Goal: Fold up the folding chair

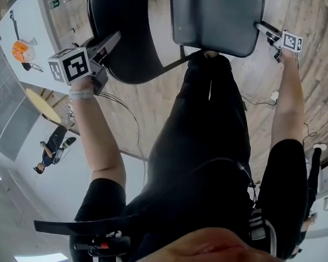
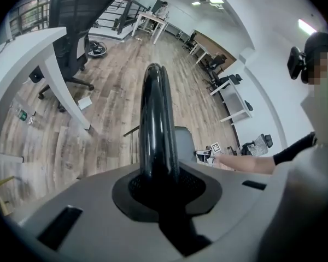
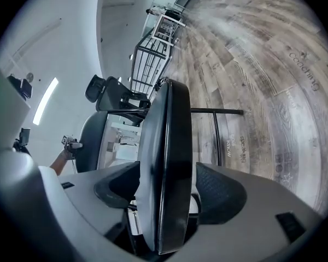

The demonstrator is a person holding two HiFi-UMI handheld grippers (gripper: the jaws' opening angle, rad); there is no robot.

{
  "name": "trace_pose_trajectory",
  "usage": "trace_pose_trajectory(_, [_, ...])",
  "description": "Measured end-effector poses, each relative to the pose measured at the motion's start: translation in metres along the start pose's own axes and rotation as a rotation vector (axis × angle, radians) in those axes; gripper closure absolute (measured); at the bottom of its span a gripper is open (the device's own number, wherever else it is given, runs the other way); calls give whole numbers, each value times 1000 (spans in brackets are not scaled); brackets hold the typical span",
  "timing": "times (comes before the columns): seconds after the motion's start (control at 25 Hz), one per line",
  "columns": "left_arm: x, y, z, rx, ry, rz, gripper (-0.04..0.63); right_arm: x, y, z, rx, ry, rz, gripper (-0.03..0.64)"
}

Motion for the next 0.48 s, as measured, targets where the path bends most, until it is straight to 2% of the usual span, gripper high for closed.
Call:
trace_pose_trajectory(0.12, [0,-2,-2,12,-8,24,541,-11,2,8,-67,163,-7,319])
trace_pose_trajectory(0.2, [-2,-4,-5,23,-23,40,545,-18,4,11,-80,236,-7,319])
trace_pose_trajectory(0.48, [-4,-3,-6,29,-6,86,546,-31,-1,1,-107,293,28,339])
Point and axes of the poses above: the fingertips, and each gripper's own axes: x backward along the fingers, z to its left, y out of its top, the point moved 2 cm from there along x, backward along the fingers, and after that the axes turned 1 degree about x, right-handed, at the moved point
